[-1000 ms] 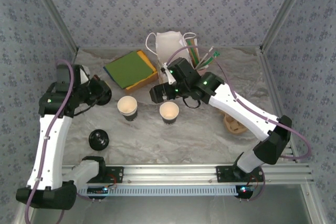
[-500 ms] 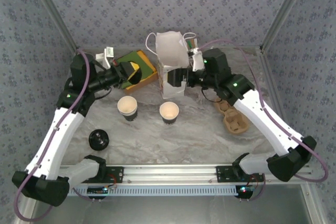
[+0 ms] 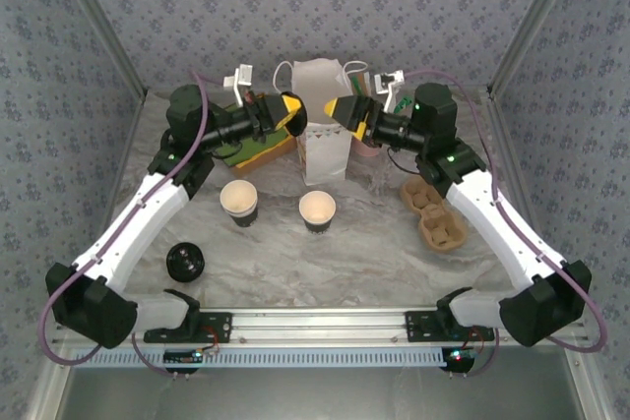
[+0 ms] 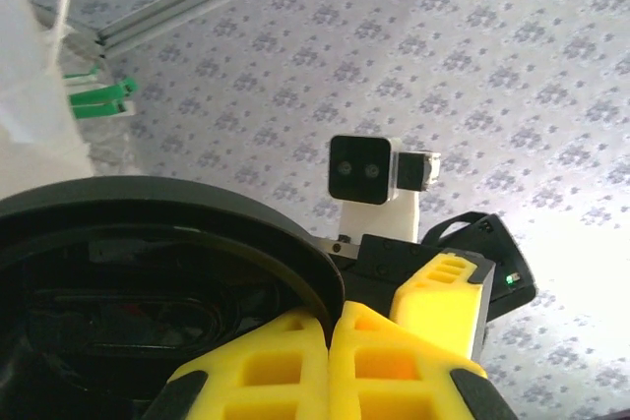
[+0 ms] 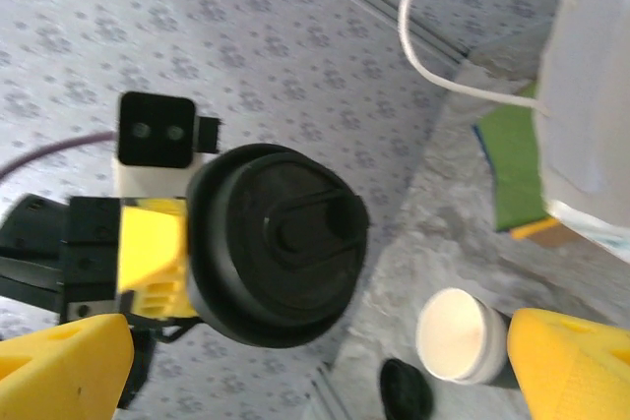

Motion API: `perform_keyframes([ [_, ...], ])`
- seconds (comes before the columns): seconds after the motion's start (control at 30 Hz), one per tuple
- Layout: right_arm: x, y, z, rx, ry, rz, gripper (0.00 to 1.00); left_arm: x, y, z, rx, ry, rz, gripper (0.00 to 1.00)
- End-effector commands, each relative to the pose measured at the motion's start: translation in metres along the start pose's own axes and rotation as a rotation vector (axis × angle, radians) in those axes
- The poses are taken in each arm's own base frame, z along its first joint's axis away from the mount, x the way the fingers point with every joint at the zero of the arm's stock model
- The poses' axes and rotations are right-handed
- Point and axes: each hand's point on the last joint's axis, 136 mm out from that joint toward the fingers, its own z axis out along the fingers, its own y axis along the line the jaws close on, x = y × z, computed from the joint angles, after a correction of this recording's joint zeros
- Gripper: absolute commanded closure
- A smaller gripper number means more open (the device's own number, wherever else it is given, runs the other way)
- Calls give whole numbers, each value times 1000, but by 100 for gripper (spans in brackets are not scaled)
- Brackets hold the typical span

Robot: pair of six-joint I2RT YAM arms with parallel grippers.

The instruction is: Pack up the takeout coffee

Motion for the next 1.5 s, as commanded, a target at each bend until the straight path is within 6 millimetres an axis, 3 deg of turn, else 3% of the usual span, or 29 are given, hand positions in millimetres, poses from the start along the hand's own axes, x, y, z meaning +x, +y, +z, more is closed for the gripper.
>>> perform_keyframes([
  [0.0, -15, 25, 4, -149, -16, 79, 1, -11, -57, -2, 168, -17, 84, 100],
  [0.17, -30, 32, 13, -245, -44, 159, 0, -21, -71, 4, 254, -29, 71, 100],
  [0.43, -43, 38, 24, -339, -52, 238, 1, -27, -71, 11, 277, -20, 42, 100],
  [0.9, -38, 44, 45, -407, -7, 299, 0, -32, -72, 17, 305, -22, 20, 100],
  [1.47, -36, 50, 47, -422, 14, 285, 5, -32, -65, 20, 298, -15, 16, 100],
])
